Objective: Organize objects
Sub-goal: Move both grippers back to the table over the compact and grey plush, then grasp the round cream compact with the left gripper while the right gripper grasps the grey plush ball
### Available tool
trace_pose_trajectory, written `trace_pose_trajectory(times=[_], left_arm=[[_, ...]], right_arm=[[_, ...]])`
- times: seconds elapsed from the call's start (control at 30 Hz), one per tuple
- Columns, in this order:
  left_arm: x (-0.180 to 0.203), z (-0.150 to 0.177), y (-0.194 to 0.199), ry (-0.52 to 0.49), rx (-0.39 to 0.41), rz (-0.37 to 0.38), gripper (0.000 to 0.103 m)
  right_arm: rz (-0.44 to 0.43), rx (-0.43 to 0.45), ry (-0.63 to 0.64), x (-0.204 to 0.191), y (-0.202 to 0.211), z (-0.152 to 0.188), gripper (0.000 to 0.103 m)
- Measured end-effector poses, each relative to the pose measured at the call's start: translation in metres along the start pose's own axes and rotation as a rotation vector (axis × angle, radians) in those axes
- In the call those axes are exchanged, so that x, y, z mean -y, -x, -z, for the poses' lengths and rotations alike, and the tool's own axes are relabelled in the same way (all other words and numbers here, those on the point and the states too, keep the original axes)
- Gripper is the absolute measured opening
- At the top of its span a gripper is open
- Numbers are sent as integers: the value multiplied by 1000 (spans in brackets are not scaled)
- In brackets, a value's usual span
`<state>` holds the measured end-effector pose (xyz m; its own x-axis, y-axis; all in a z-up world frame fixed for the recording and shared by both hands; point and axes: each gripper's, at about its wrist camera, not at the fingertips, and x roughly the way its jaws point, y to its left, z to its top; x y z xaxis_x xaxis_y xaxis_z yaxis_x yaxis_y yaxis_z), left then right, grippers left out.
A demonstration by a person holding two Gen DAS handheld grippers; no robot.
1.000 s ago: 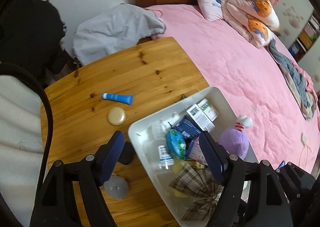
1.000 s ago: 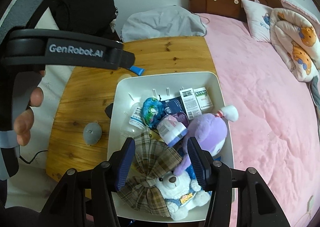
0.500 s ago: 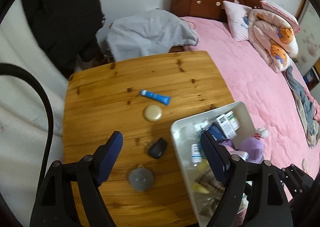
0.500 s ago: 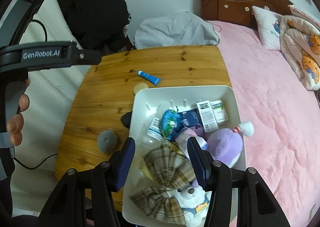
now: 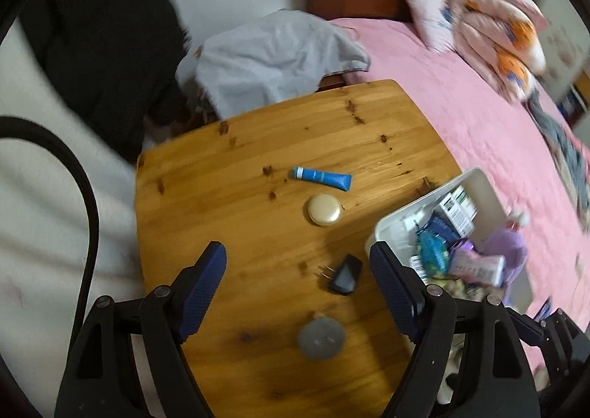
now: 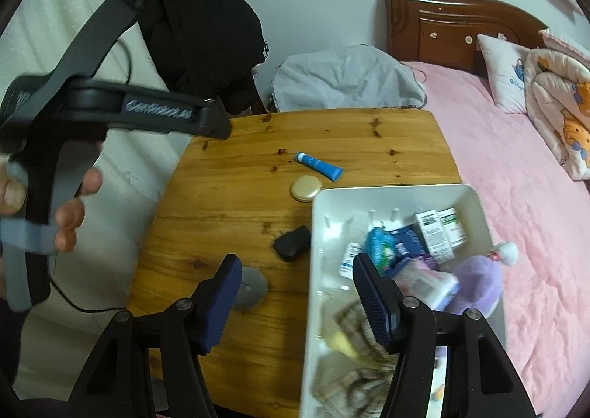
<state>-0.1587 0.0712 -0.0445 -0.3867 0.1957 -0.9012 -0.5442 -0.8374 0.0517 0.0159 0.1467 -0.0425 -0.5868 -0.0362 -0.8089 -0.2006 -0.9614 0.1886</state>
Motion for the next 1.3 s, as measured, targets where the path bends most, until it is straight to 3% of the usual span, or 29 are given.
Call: trace_pose_trajectory(times=[0.1,0.3,0.4,0.5,0.77,0.93,1.03,1.3], left_arm=[[-3,-8,-17,-134,-2,31,89],[8,-14,-76,-386,-58,129,89],[16,-14,-106,-447,-78,169,90],[24,-14,-141,-476,-100,200,90],[41,-12,-208,-500,-149,248,89],[35,-18,-222,-452,-153,303,98],[29,-21,-224,-437,-153,322,98],[27,-19,-236,-437,-148,290,97]], right_arm=[[20,8,-16,-19,-12,2,68],[98,19,-34,-57,-52,14,68],[139,36,-37,-70,-71,23,69],[171,63,-69,-80,-92,39,74],[266,63,-119,-99,-153,75,74],[294,44,-155,-95,-175,86,74],[315,32,-157,-95,-186,89,74],[304,38,-159,-99,-194,94,75]])
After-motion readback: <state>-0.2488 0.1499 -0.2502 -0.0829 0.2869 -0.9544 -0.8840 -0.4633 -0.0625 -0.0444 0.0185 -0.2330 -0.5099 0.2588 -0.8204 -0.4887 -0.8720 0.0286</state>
